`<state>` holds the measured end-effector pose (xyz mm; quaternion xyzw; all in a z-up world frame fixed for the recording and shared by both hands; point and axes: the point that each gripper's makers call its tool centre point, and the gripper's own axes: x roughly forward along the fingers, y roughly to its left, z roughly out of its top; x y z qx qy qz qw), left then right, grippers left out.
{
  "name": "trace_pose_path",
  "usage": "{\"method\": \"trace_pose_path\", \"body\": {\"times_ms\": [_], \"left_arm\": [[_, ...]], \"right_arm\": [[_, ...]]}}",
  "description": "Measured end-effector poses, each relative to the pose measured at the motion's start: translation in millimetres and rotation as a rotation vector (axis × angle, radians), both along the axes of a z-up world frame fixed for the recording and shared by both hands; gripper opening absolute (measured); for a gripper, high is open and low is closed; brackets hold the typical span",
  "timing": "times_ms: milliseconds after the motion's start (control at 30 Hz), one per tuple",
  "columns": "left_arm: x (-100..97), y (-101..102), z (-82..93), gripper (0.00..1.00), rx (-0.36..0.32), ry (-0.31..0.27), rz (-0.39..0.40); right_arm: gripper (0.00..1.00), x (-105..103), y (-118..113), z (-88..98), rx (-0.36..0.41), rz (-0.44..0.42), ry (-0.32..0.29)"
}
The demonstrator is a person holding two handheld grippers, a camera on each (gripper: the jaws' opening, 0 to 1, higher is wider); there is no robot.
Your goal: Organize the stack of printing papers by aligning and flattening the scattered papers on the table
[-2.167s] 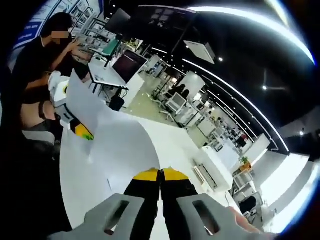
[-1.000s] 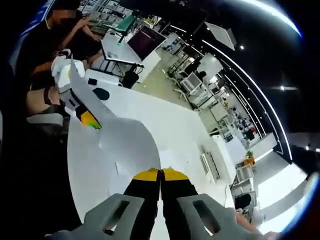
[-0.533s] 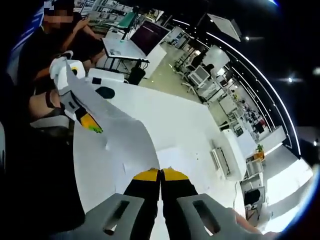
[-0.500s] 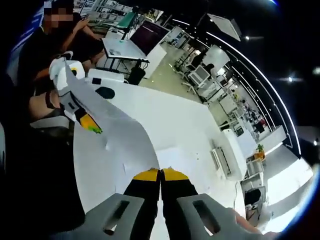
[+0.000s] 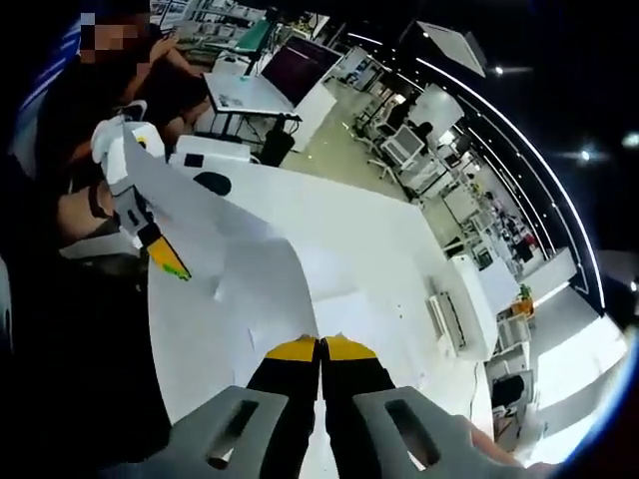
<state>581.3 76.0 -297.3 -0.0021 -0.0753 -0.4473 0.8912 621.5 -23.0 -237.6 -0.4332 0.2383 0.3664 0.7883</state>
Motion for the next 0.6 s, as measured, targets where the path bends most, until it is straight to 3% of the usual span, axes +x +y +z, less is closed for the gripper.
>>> {"method": "trace_pose_path", "body": {"times_ms": [600], "left_arm": [[0.9,-4,-1.8,0.29,0.018,-0.003,0.001]], "right_arm": [[0.00,-11,16,7.2,0.005,0.046,-0.014]]}}
